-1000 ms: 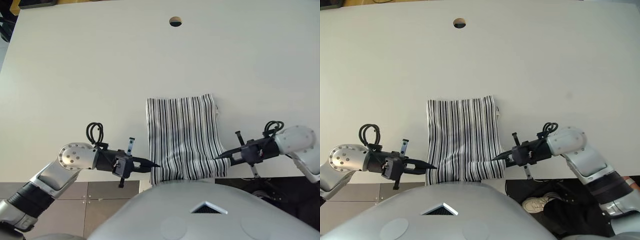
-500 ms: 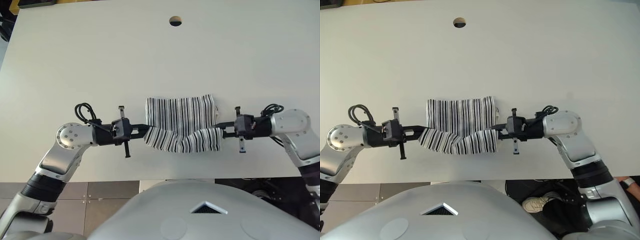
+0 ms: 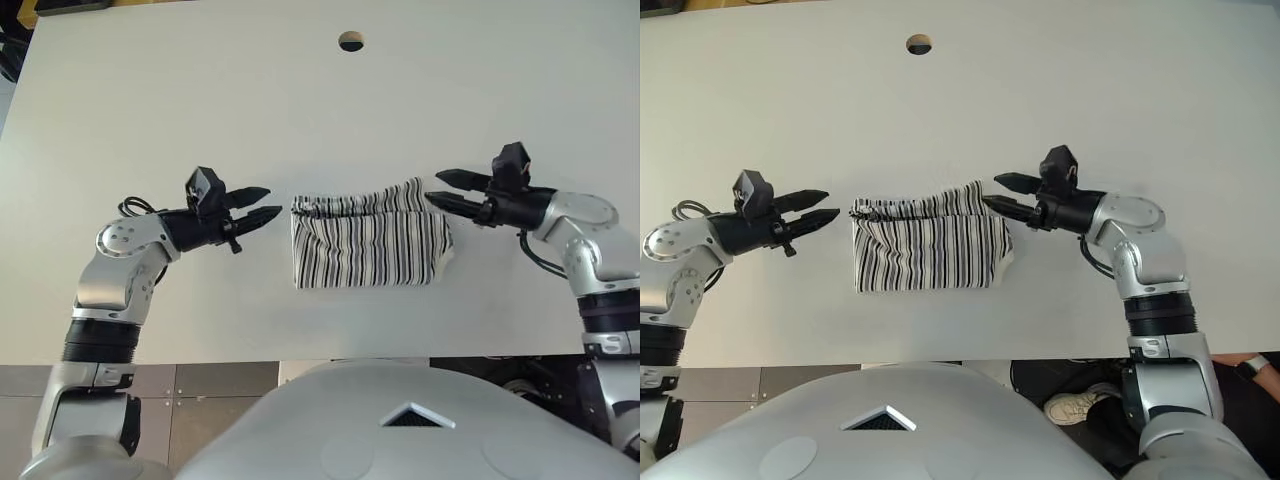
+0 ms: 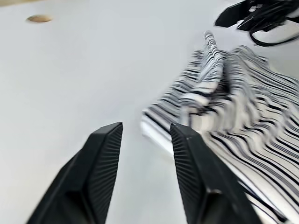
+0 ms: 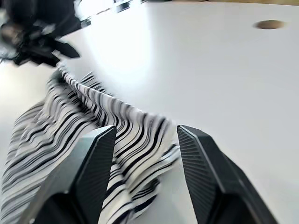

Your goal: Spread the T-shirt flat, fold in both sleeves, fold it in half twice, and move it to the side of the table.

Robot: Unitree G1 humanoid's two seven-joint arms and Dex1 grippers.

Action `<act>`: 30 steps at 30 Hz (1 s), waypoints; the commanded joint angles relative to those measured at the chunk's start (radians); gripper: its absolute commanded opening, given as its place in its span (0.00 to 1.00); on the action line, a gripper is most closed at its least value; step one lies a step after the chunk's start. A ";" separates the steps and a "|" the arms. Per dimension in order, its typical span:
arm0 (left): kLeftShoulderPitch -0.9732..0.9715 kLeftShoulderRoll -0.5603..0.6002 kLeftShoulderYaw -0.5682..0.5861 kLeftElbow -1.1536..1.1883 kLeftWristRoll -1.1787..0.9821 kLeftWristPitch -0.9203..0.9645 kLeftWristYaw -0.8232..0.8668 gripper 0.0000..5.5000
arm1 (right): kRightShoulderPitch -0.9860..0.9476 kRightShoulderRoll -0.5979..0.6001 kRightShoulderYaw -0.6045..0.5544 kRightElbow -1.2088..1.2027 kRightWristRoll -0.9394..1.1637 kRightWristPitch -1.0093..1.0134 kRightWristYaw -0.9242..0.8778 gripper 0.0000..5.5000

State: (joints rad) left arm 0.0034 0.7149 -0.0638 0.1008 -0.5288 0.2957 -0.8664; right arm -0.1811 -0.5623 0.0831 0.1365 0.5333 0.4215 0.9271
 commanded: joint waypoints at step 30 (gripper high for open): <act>-0.107 -0.435 0.105 -0.079 0.206 -0.395 0.295 0.40 | -0.155 -0.114 -0.012 0.426 -0.826 -0.920 -1.025 0.43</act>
State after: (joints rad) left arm -0.0700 0.3053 0.0492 0.0314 -0.3463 -0.0616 -0.5973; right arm -0.2646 -0.7137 0.0977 0.6845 -0.2893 -0.4356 -0.0395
